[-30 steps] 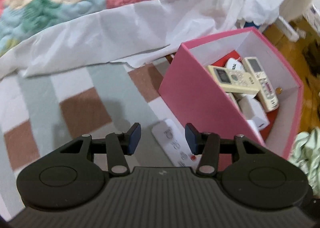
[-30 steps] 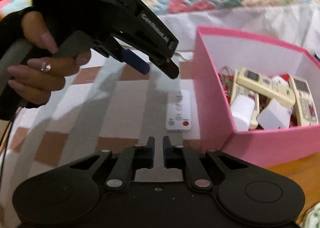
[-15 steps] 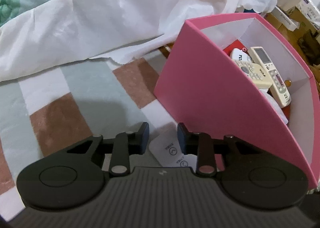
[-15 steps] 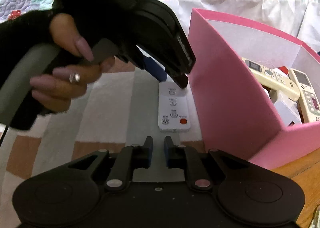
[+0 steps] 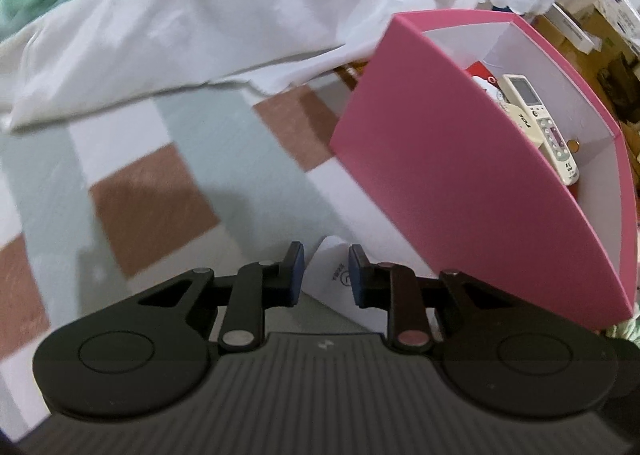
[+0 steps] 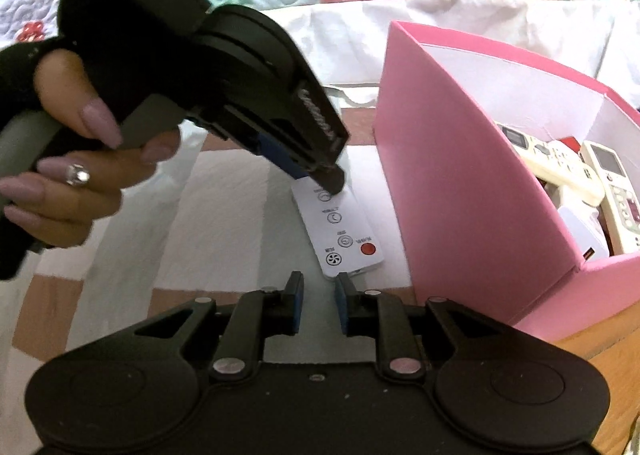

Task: Organize rigid objects
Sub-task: 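Move the left tool to the small white remote on the rug and lower, then close the left tool on the small white remote, then carry the white remote with the left tool over the pink box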

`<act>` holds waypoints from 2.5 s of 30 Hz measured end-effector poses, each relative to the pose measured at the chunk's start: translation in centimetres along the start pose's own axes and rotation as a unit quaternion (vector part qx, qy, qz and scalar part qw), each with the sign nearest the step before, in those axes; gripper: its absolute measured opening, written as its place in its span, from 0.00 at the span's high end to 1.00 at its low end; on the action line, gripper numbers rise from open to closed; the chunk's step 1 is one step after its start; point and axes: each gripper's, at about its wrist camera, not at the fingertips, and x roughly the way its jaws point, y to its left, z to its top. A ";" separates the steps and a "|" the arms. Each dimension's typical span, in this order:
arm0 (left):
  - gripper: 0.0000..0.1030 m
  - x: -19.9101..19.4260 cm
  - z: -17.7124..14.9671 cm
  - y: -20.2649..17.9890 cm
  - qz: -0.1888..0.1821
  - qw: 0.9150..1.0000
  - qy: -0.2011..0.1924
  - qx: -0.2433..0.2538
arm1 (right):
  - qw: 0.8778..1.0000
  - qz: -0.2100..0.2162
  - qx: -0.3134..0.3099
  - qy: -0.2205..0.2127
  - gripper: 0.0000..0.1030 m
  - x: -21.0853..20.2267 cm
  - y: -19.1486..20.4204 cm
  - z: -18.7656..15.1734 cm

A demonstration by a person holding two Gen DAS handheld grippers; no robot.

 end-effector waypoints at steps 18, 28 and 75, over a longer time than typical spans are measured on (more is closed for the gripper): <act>0.78 -5.4 -9.3 6.1 -0.038 0.973 0.037 -0.225 | 0.991 0.099 -0.084 0.018 0.48 -1.1 0.9 0.3; 0.78 -5.2 -10.0 7.2 -0.056 0.959 0.025 -0.275 | 0.987 0.123 -0.106 0.017 0.25 0.1 1.6 0.0; 0.70 -19.5 -4.2 -9.0 -0.040 0.982 -0.103 -0.150 | 0.974 0.040 -0.158 -0.156 0.34 -15.0 -3.3 5.8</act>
